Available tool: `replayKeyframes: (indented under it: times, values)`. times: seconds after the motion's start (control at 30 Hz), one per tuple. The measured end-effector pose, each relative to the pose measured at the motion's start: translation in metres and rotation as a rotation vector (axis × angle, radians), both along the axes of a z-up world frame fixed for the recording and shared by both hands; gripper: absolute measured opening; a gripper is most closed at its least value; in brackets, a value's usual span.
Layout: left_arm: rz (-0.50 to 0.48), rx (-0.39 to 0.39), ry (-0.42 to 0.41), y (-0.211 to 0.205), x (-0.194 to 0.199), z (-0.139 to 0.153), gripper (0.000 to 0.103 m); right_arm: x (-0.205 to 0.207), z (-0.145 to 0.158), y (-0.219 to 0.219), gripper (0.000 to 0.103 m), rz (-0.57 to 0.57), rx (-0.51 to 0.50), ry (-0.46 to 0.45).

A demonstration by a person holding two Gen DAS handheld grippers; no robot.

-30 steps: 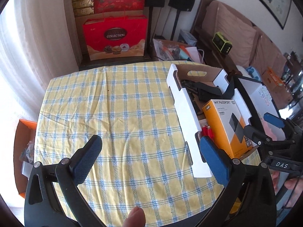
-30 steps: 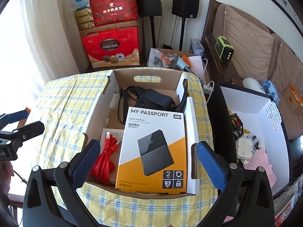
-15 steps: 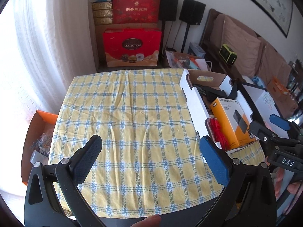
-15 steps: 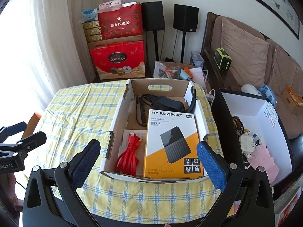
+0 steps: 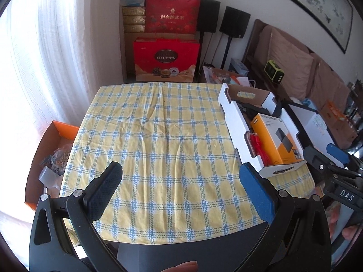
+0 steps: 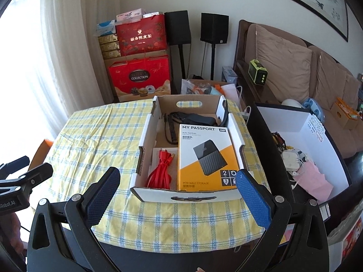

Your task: Organize objects

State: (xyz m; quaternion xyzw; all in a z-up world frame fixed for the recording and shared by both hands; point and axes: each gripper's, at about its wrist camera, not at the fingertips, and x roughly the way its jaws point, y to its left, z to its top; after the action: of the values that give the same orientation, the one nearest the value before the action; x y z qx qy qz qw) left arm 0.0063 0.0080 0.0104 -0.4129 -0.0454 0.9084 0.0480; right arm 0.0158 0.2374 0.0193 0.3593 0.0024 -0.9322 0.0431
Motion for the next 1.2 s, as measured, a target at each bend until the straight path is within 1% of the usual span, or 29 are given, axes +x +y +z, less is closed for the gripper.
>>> replayKeyframes:
  times: [0.07, 0.17, 0.27, 0.4, 0.7, 1.2]
  values:
    - [0.005, -0.014, -0.003, 0.002, 0.004, -0.002, 0.103, 0.006, 0.003, 0.0, 0.102, -0.016, 0.014, 0.017]
    - [0.01, -0.029, -0.01, 0.003, 0.01, -0.005, 0.103, 0.013, 0.005, 0.002, 0.103, -0.021, 0.007, 0.028]
    - [0.015, -0.028, -0.023, 0.003, 0.013, -0.007, 0.103, 0.019, 0.004, 0.001, 0.102, -0.019, 0.005, 0.029]
    - [0.025, -0.017, -0.016, 0.002, 0.017, -0.004, 0.103, 0.026, 0.002, -0.002, 0.102, -0.007, -0.003, 0.027]
    - [0.06, -0.063, 0.01, 0.0, 0.022, 0.002, 0.103, 0.03, -0.001, -0.004, 0.102, -0.011, 0.0, 0.029]
    - [0.065, -0.063, 0.003, 0.0, 0.02, 0.0, 0.103, 0.03, -0.002, -0.002, 0.102, -0.018, -0.007, 0.022]
